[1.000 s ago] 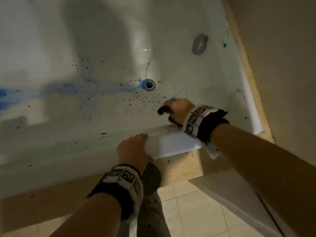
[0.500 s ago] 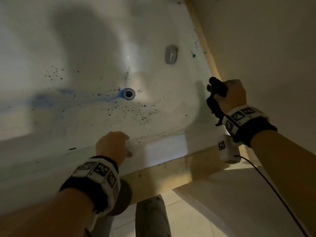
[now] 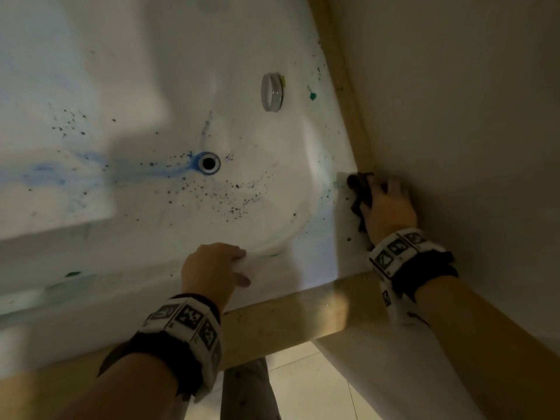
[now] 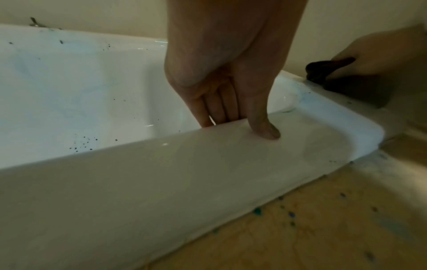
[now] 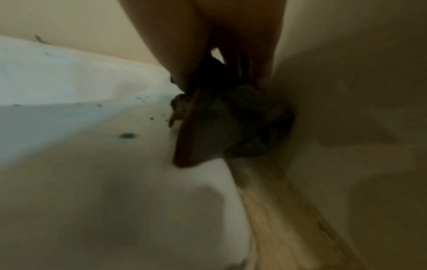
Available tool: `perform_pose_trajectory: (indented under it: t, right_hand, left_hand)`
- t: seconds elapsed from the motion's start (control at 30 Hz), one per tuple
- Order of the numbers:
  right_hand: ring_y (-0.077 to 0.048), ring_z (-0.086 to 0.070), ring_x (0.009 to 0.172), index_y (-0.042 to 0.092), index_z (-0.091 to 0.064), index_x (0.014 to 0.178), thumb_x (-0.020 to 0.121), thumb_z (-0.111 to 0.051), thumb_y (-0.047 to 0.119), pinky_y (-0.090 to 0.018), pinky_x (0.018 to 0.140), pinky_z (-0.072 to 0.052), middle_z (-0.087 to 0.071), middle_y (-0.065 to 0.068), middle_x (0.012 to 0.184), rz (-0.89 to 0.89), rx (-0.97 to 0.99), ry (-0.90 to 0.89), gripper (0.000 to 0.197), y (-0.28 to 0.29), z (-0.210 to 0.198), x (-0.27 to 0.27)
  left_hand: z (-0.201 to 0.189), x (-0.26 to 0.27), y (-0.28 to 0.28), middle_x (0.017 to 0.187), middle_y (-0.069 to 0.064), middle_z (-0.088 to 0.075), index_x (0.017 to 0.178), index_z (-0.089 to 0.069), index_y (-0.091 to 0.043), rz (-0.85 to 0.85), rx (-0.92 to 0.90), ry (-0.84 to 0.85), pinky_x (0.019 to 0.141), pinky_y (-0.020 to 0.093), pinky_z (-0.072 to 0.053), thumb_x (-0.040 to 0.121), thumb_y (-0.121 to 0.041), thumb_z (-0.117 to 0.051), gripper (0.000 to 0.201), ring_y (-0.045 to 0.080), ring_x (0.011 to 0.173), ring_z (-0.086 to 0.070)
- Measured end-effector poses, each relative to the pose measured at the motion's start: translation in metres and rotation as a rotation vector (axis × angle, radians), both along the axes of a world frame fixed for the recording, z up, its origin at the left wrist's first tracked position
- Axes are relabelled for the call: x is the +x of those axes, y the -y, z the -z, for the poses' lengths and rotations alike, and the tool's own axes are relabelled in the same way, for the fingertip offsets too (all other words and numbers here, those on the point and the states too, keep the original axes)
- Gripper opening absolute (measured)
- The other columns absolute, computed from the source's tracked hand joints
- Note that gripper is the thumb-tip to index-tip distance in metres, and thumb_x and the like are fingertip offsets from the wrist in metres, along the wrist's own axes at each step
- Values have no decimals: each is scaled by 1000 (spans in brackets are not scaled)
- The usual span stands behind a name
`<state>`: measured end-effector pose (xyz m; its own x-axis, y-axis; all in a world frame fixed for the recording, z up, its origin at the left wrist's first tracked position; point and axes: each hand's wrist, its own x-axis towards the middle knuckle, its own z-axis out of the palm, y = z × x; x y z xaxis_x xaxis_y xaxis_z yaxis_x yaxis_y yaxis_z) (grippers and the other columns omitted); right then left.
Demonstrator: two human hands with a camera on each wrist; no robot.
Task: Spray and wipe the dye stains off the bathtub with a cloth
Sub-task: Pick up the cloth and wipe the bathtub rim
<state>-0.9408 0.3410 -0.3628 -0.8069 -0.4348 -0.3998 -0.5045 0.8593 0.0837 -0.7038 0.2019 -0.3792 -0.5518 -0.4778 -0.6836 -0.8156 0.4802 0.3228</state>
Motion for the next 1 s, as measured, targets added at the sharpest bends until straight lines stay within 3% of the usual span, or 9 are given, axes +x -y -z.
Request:
perform_pose_trajectory:
  t: [0.1, 0.23, 0.3, 0.37, 0.47, 0.57, 0.63, 0.83, 1.0]
  right_hand:
    - [-34, -34, 126, 12, -14, 147, 93, -41, 48, -42, 99, -37, -24, -16, 145, 29, 30, 58, 70, -10, 2, 14]
    - [-30, -41, 121, 5, -8, 147, 92, -47, 46, -35, 95, -41, -27, -18, 142, -10, 47, 20, 79, -15, 5, 49]
    - [-34, -53, 107, -3, -28, 141, 78, -69, 41, -37, 82, -50, -42, -22, 132, -33, 29, 56, 87, -3, 6, 78]
    - [-34, -65, 78, -6, -59, 118, 48, -88, 35, -34, 57, -55, -62, -23, 104, -112, 6, 75, 86, 12, 11, 105]
    - [-31, -64, 68, -1, -67, 106, 42, -89, 26, -30, 46, -52, -65, -18, 91, -199, -76, 80, 73, 44, 18, 139]
    - [-35, -52, 107, -3, -40, 133, 80, -67, 21, -38, 78, -51, -45, -22, 127, -352, -72, 228, 64, 79, 13, 169]
    - [-33, -37, 121, 1, -26, 140, 91, -52, 19, -40, 94, -43, -27, -18, 139, -390, -159, 374, 58, 99, 13, 176]
    - [-33, -48, 115, 18, -45, 135, 94, -48, 22, -39, 96, -43, -42, -13, 134, -43, -612, 253, 41, 110, -3, 87]
    - [-37, -49, 112, 11, -39, 138, 92, -52, 26, -42, 98, -42, -39, -20, 136, 94, -275, -17, 50, 48, -1, -17]
  left_hand:
    - [1, -6, 3, 134, -7, -53, 128, -56, -30, -1, 9, 29, 104, 29, -36, 73, -37, -75, 58, 15, 123, -47]
    - [1, -7, 5, 130, -8, -55, 125, -58, -31, -12, -3, 43, 100, 27, -38, 72, -36, -76, 56, 14, 119, -50]
    - [0, -7, 4, 129, -7, -56, 124, -59, -30, -22, -7, 35, 99, 27, -39, 72, -36, -76, 55, 15, 118, -51]
    - [-2, -9, 3, 129, -7, -57, 125, -58, -29, -3, 0, 28, 99, 27, -39, 73, -35, -76, 55, 14, 118, -52]
    - [-5, -8, 14, 132, -4, -56, 132, -51, -26, -14, 46, 34, 102, 27, -38, 71, -28, -79, 68, 15, 121, -51]
    - [-8, 6, 37, 141, 2, -47, 142, -37, -19, -60, 67, 137, 109, 32, -33, 65, -28, -84, 90, 19, 129, -43]
    - [-9, 16, 44, 142, 3, -44, 141, -38, -17, -28, -4, 216, 108, 33, -32, 66, -37, -82, 89, 21, 130, -41]
    - [-8, 23, 32, 116, 6, -61, 107, -69, -15, -125, -27, 129, 90, 32, -44, 70, -22, -80, 39, 25, 107, -56]
    - [-5, 28, 31, 111, 4, -63, 105, -69, -16, -113, -26, 118, 87, 29, -46, 72, -27, -78, 36, 22, 102, -59]
